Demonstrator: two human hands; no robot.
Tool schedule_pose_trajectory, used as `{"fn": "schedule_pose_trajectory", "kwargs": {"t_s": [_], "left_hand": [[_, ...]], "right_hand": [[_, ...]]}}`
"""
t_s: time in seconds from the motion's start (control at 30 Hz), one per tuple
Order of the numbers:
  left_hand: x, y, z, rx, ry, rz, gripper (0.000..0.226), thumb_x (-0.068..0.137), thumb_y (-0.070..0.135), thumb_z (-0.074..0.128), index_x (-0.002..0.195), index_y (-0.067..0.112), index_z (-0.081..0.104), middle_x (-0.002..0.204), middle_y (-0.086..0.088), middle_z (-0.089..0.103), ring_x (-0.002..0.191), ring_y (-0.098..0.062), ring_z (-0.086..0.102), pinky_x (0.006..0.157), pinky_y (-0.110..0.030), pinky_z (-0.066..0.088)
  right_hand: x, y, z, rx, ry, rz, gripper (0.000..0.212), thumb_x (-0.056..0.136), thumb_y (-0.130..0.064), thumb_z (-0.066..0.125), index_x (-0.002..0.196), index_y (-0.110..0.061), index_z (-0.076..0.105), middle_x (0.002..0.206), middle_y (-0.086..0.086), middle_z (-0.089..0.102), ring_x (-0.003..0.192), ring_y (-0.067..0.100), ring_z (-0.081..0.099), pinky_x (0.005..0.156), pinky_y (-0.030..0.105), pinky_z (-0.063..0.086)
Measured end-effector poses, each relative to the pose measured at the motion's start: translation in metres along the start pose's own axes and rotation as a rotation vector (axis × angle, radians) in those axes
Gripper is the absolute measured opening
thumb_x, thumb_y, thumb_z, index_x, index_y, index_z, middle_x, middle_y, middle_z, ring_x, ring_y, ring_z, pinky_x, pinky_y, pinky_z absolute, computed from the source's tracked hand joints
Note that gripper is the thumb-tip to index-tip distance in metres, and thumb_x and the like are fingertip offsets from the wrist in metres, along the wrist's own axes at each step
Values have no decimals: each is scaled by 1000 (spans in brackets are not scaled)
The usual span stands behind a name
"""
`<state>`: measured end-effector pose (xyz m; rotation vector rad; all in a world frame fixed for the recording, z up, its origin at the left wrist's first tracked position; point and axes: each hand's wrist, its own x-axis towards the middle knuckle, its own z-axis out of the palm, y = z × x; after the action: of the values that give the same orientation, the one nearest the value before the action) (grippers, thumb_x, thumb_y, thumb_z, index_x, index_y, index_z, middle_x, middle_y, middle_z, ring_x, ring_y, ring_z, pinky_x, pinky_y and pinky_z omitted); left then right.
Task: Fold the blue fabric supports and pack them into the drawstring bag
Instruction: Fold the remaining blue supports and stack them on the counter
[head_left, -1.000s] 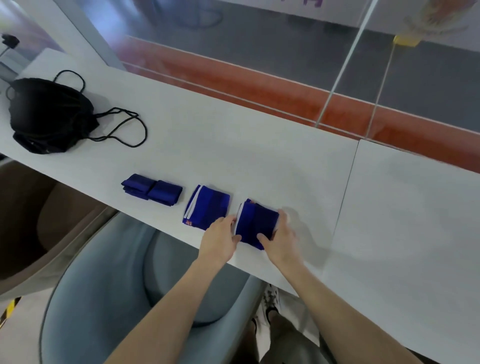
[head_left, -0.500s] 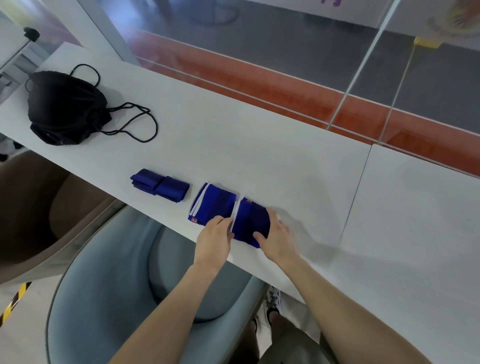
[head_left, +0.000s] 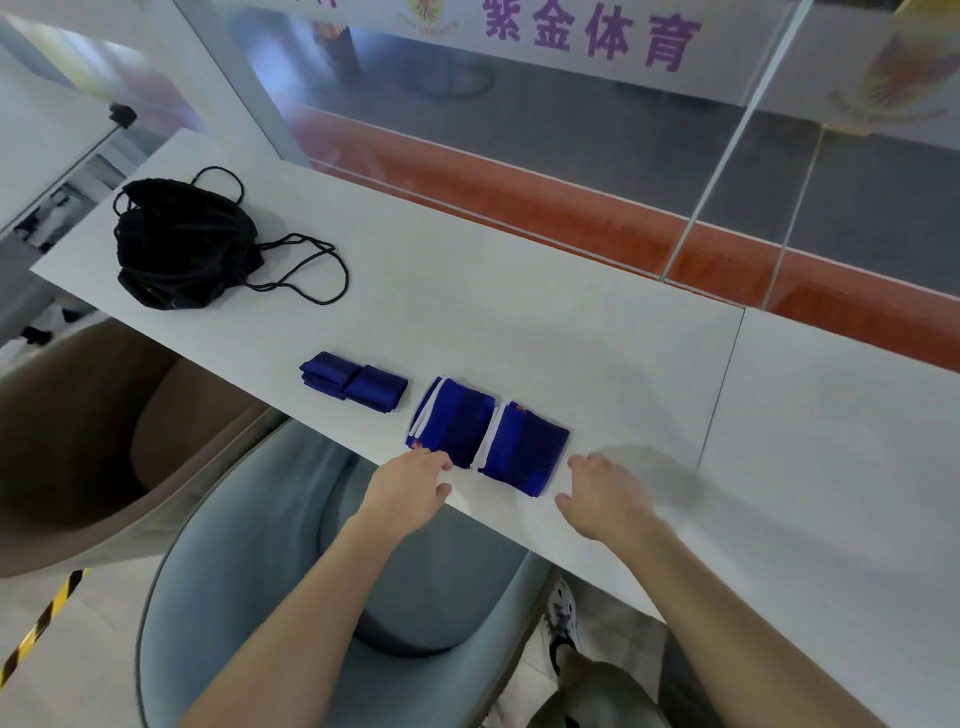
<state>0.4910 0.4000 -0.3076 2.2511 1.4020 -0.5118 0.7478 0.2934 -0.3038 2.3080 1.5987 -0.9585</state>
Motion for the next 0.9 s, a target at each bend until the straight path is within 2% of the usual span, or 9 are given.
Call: {"fn": "schedule_pose_trajectory", "kwargs": {"t_s": [0.13, 0.3, 0.37, 0.53, 0.63, 0.77, 0.9], "left_hand": [[-20, -32, -17, 37, -205, 2, 53, 107, 43, 62, 157, 27, 52, 154, -1, 58, 138, -24, 59, 113, -44, 51], [-64, -96, -28, 41, -205, 15, 65, 110, 47, 60, 168, 26, 39, 169, -3, 45, 152, -26, 48, 123, -45, 43], [-86, -136, -29, 75, -202, 10, 66, 110, 49, 58, 168, 24, 39, 167, -4, 46, 150, -27, 50, 121, -45, 46], [-133, -258, -30, 146, -121, 21, 55, 108, 48, 61, 153, 18, 55, 153, -9, 60, 141, -31, 58, 114, -46, 49], [-160, -318, -37, 157, -92, 72, 57, 109, 48, 61, 157, 20, 53, 157, -10, 57, 146, -31, 55, 117, -44, 47], [-181, -369, -46, 123, -49, 110, 59, 104, 49, 68, 156, 24, 57, 153, -7, 59, 142, -28, 58, 115, -41, 47], [-174, -390, -57, 108, -28, 147, 56, 102, 49, 70, 151, 25, 61, 145, -5, 64, 135, -28, 62, 111, -40, 49]], "right_hand": [[-17, -47, 3, -22, 6, -109, 38, 103, -39, 58, 134, -17, 59, 130, 7, 62, 116, 29, 64, 95, 41, 56], [-33, -131, 25, -62, 0, -195, 52, 104, -42, 60, 149, -14, 56, 142, 9, 59, 124, 33, 64, 98, 44, 56], [-38, -168, 38, -100, -7, -220, 52, 104, -44, 59, 146, -14, 57, 140, 10, 60, 123, 33, 64, 98, 44, 56], [-60, -268, 77, -58, 20, -197, 48, 101, -46, 63, 138, -16, 62, 136, 11, 62, 124, 33, 63, 103, 45, 54], [-79, -321, 101, -35, 39, -156, 51, 101, -48, 63, 140, -15, 62, 139, 12, 63, 129, 33, 60, 107, 46, 51], [-101, -372, 114, 5, 59, -140, 53, 102, -49, 64, 144, -15, 61, 142, 10, 62, 133, 31, 59, 111, 45, 50], [-105, -390, 111, 32, 107, -90, 53, 102, -48, 63, 143, -14, 61, 142, 10, 62, 131, 31, 60, 109, 46, 51]]}}
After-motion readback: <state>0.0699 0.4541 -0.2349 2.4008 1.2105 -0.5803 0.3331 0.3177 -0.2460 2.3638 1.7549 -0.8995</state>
